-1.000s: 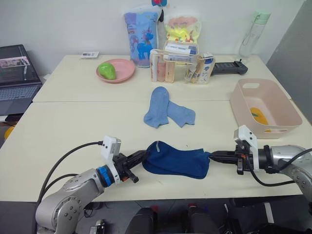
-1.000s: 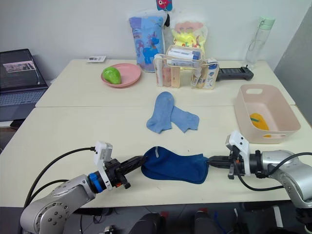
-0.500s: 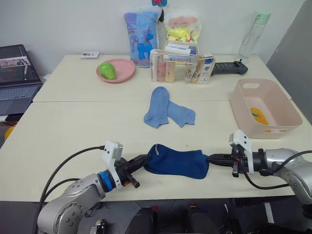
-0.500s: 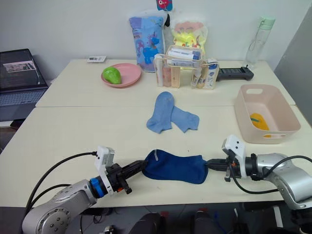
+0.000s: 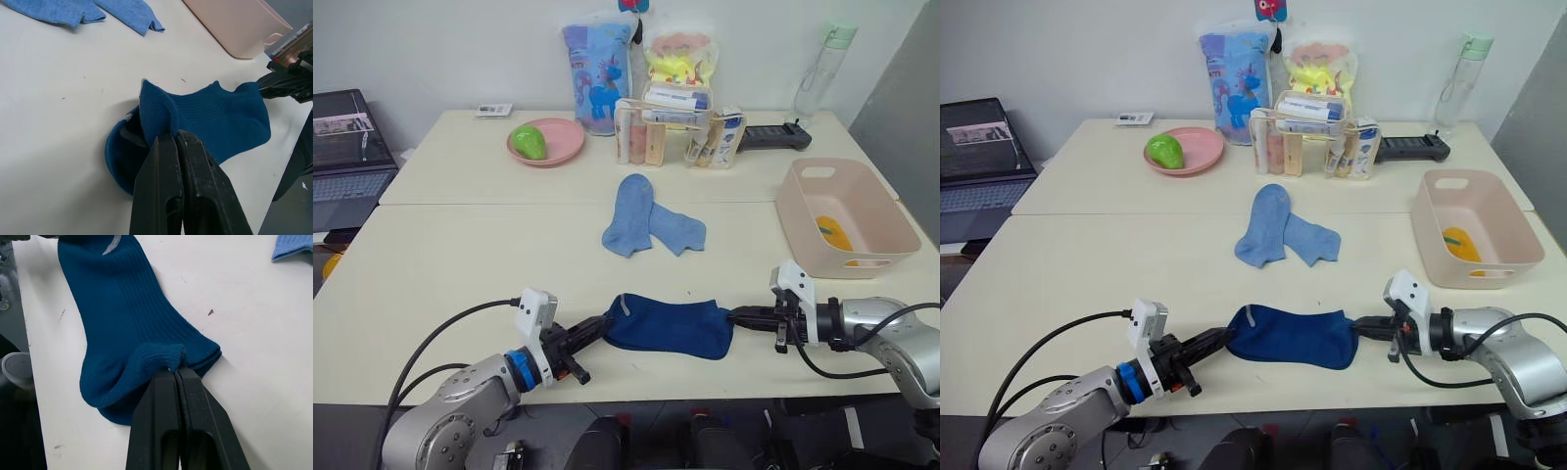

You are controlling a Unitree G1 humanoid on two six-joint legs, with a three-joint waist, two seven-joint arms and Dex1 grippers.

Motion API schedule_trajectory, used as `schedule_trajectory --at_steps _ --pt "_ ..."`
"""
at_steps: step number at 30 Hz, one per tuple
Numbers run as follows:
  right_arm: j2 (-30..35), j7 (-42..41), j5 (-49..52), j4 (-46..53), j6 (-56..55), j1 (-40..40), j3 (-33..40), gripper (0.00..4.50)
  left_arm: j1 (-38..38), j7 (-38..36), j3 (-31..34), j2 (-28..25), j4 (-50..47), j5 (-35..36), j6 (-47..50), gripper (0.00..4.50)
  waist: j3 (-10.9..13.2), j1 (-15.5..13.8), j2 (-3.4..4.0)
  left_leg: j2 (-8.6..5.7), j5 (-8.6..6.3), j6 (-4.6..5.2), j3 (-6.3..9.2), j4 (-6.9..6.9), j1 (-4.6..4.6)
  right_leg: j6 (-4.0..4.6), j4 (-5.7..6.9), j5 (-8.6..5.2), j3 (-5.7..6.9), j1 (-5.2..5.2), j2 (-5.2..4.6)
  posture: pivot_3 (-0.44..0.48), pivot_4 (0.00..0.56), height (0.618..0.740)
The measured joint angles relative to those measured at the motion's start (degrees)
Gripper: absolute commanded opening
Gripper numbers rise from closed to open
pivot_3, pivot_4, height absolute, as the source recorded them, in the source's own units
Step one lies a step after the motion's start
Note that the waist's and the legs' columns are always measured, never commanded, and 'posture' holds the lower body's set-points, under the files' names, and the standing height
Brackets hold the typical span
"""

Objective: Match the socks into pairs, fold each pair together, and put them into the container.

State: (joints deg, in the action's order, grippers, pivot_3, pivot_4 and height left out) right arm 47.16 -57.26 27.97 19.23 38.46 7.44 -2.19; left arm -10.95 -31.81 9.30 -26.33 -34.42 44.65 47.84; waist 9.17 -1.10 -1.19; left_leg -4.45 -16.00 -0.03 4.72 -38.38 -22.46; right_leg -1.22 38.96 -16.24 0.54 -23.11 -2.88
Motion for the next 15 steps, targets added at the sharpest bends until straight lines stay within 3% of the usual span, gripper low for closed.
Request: schedule_trajectory --at_steps 3,6,13,15 --pt "0.02 -0.11 -0.38 -0.5 -0.47 -0.39 -0.19 0.04 -0.03 0.0 -0.26 -0.28 0.06 -0.52 -0.67 0.0 0.0 0.0 0.0 0.0 -0.01 0.01 0.0 0.0 0.0 0.0 0.0 0.0 0.0 0.0 0.0 0.0 0.15 0.74" --pt "0.33 -0.15 -0.34 -0.4 -0.5 -1.52 -0.16 0.63 -0.58 -0.18 -0.45 -1.05 0.2 -0.78 -1.1 0.61 0.0 0.0 0.0 0.01 -0.01 0.02 0.0 0.01 0.0 0.0 0.0 0.0 0.0 0.0 0.0 0.0 0.15 0.74" --pt "2.46 -0.13 1.84 2.11 0.49 -2.75 4.86 2.95 -1.69 -4.74 4.33 -8.47 1.22 1.47 -0.89 2.78 0.01 -0.04 0.02 0.01 -0.12 0.21 0.02 0.02 0.0 0.01 -0.02 -0.01 0.02 -0.01 0.0 0.0 0.15 0.74" --pt "2.64 0.04 3.76 3.83 2.03 -2.18 6.96 3.01 0.94 -6.76 5.92 -11.59 2.91 1.19 -2.01 3.43 0.01 -0.07 0.02 0.01 -0.13 0.22 0.02 0.04 0.0 0.01 -0.02 -0.01 0.03 -0.01 0.0 0.0 0.15 0.74"
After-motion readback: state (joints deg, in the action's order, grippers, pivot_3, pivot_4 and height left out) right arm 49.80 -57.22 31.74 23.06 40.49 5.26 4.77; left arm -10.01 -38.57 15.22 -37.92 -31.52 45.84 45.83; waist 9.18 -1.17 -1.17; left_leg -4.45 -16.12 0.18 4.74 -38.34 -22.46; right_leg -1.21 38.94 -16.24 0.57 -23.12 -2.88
